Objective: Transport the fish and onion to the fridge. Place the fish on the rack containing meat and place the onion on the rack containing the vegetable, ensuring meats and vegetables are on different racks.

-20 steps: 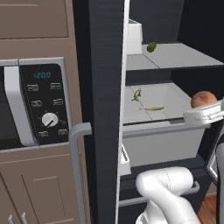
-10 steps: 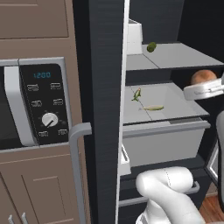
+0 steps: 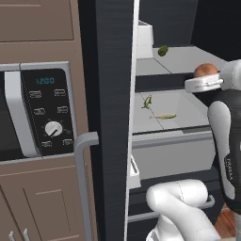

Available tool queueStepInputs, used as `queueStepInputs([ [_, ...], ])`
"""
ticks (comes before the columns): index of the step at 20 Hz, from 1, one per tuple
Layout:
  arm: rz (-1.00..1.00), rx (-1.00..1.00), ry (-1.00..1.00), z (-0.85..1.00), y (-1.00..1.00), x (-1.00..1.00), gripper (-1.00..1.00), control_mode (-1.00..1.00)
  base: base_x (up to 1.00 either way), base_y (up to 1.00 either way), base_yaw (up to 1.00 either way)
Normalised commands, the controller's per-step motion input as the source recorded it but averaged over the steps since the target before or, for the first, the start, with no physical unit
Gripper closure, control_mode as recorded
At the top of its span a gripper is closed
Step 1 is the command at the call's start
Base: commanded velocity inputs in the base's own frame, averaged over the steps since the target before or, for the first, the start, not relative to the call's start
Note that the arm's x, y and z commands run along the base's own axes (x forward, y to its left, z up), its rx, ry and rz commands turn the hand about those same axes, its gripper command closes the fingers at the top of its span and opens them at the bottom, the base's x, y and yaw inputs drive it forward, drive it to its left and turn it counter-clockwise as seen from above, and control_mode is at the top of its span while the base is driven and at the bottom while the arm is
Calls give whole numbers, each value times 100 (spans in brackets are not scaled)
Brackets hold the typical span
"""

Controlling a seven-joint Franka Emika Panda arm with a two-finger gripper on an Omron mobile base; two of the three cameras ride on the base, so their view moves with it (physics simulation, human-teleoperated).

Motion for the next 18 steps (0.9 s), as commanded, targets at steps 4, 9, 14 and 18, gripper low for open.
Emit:
queueStepInputs([
  [4,0,0,14,0,-4,78,100,-100,0,0,0],
  [9,0,0,11,0,-1,81,100,-100,0,0,0],
  [14,0,0,1,0,0,77,100,-100,0,0,0],
  [18,0,0,0,-5,0,68,100,-100,0,0,0],
])
